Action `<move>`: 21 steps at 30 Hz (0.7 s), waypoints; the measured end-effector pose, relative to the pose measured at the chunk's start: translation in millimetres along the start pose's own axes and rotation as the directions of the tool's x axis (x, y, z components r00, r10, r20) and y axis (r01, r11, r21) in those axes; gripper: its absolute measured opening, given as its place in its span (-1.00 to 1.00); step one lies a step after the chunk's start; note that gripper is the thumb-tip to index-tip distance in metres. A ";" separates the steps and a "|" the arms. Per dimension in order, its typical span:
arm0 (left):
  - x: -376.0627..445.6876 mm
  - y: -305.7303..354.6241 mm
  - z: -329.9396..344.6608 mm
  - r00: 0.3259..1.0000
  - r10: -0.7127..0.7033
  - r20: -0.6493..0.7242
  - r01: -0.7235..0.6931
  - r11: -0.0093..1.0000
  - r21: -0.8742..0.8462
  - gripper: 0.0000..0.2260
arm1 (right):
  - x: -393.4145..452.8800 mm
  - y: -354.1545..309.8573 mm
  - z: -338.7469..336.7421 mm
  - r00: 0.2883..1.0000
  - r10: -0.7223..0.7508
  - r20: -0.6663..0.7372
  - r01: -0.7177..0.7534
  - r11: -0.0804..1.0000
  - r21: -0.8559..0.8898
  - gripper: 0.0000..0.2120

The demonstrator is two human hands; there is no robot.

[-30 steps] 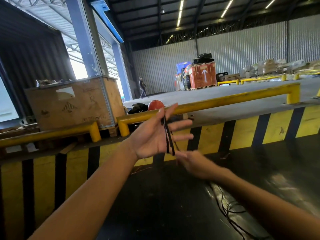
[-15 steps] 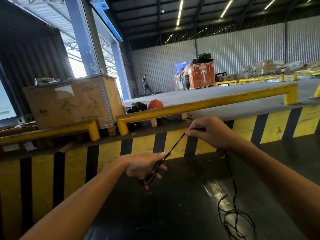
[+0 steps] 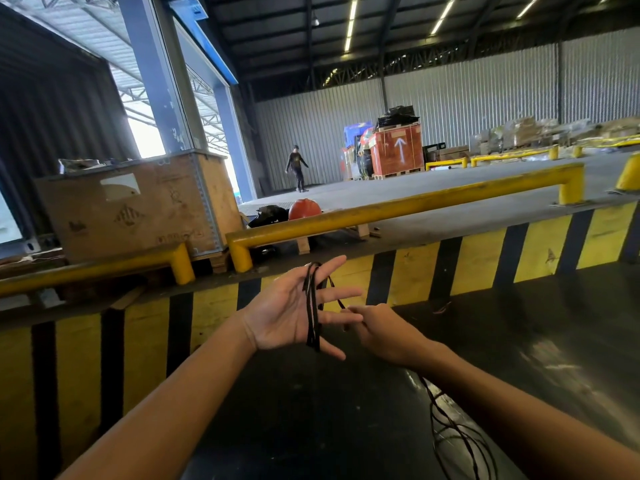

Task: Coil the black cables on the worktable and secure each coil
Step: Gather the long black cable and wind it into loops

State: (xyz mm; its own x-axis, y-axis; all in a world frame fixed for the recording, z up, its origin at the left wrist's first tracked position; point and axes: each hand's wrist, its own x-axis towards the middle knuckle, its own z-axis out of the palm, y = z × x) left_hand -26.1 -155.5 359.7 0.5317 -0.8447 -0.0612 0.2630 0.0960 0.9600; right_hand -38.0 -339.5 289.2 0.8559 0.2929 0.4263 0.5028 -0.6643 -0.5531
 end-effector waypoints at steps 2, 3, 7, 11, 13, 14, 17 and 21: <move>0.0 -0.8 0.5 0.998 0.040 -0.055 -0.041 0.999 -0.022 -0.59 | -0.7 -0.7 -0.3 1.000 0.006 -0.019 -0.005 1.000 0.020 -0.77; -0.1 -0.7 1.7 0.994 0.066 -0.087 -0.069 0.997 -0.025 -0.57 | -1.3 -1.0 -0.6 1.000 0.006 -0.028 -0.005 0.999 0.032 -0.76; 3.3 4.1 7.5 0.962 0.201 -0.185 -0.214 0.975 -0.051 -0.51 | -6.6 -8.9 9.6 0.999 -0.033 0.033 0.032 0.999 0.027 -0.75; 9.1 11.4 9.7 0.921 0.304 -0.243 -0.314 0.949 -0.004 -0.55 | -15.6 -23.7 21.4 0.977 -0.068 0.201 0.075 0.997 -0.028 -0.81; 8.0 15.3 3.0 0.898 0.326 -0.295 -0.301 0.945 0.128 -0.60 | -15.3 -29.7 6.5 0.967 -0.081 0.243 0.103 0.992 -0.077 -0.81; 5.9 16.7 -1.3 0.882 0.339 -0.326 -0.272 0.933 0.234 -0.61 | -13.5 -31.6 -5.4 0.965 -0.088 0.248 0.121 0.985 -0.120 -0.81; -2.1 17.8 -12.8 0.844 0.308 -0.438 -0.090 0.888 0.452 -0.59 | -6.1 -34.8 -48.5 0.971 -0.117 0.208 0.169 0.952 -0.256 -0.83; -8.2 3.9 -14.9 0.905 0.009 -0.425 0.242 0.811 0.532 -0.54 | 7.5 -33.4 -96.0 0.983 -0.186 0.003 0.178 0.935 -0.305 -0.80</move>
State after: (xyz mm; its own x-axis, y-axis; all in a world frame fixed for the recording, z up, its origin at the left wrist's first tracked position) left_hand -17.4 -140.3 359.9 0.8257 -0.5400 -0.1632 -0.0863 -0.4067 0.9095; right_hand -60.0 -381.2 379.6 0.7477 0.4135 0.5196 0.5858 -0.7793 -0.2228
